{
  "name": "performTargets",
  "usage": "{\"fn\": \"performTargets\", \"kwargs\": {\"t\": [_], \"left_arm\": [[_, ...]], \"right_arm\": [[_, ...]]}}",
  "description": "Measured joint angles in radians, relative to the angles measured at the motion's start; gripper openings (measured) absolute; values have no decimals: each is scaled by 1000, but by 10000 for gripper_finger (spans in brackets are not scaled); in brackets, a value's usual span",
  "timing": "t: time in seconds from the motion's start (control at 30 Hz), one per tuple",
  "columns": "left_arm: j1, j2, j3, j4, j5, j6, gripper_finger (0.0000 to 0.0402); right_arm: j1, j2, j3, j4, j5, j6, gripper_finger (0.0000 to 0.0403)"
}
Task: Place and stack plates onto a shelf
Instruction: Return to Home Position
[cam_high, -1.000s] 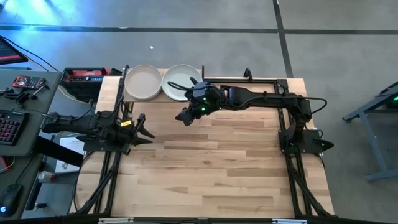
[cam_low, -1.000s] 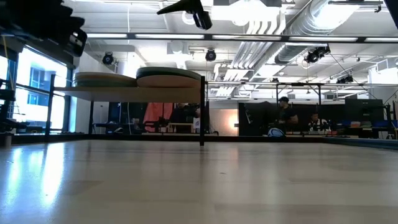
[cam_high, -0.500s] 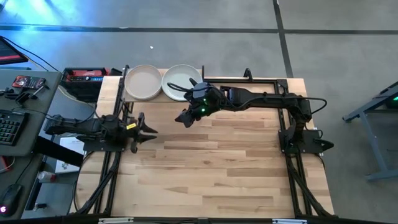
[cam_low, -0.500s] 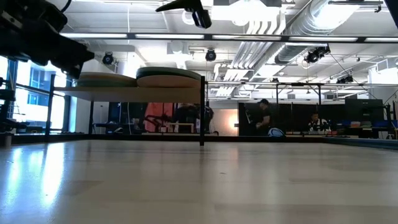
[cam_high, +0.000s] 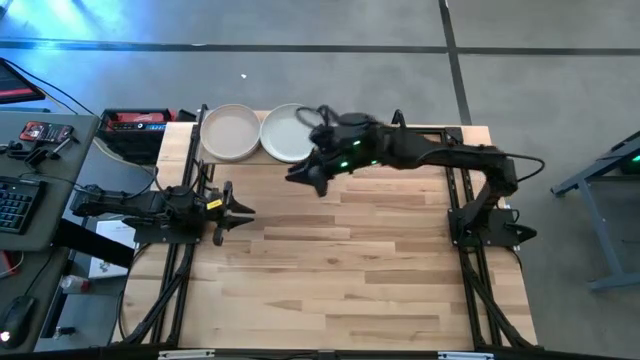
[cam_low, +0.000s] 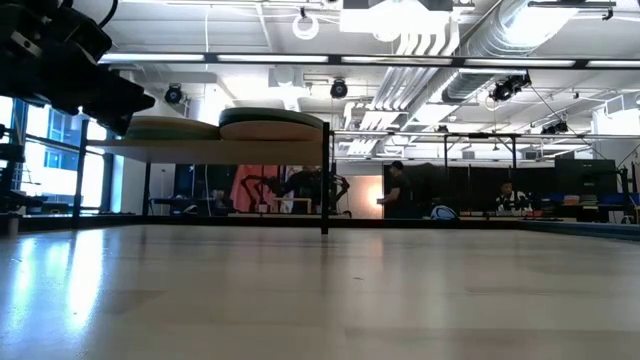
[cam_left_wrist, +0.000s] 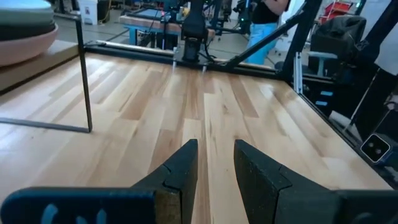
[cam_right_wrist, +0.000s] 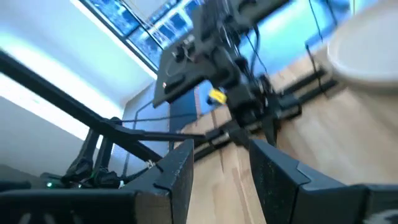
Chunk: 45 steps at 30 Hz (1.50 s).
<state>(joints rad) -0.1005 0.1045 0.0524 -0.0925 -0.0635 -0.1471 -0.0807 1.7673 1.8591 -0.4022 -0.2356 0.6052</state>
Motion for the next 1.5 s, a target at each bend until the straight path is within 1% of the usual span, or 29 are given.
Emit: {"fn": "performTargets", "kwargs": {"t": [0.2,0.27,0.33,0.53,0.7,0.8,0.97,1.13,1.27,1.4,1.5], "left_arm": [[0,2,0,-1,2,-104,92],[0,2,0,-1,3,-130,92],[0,3,0,-2,2,-124,92],[0,9,0,-1,3,-33,92],[0,9,0,-1,2,-37,92],[0,9,0,-1,1,-8,92],[0,9,0,-1,1,10,92],[0,9,0,-1,0,11,92],[0,9,0,-1,-1,11,92],[0,9,0,-1,-1,10,92],[0,9,0,-1,-1,10,92]], "right_arm": [[0,-154,0,-41,39,-151,138],[1,-206,0,-92,77,-200,138],[13,-263,0,-166,140,-243,138],[74,-412,-2,-365,378,-309,138],[121,-547,-47,-448,482,-341,138],[136,-653,-136,-456,520,-344,138],[156,-859,-361,-402,576,-296,138],[161,-1061,-614,-243,577,-303,138],[161,-1218,-796,-158,576,-307,138],[161,-1348,-946,-104,570,-294,138],[161,-1428,-1033,-90,557,-288,138]]}}
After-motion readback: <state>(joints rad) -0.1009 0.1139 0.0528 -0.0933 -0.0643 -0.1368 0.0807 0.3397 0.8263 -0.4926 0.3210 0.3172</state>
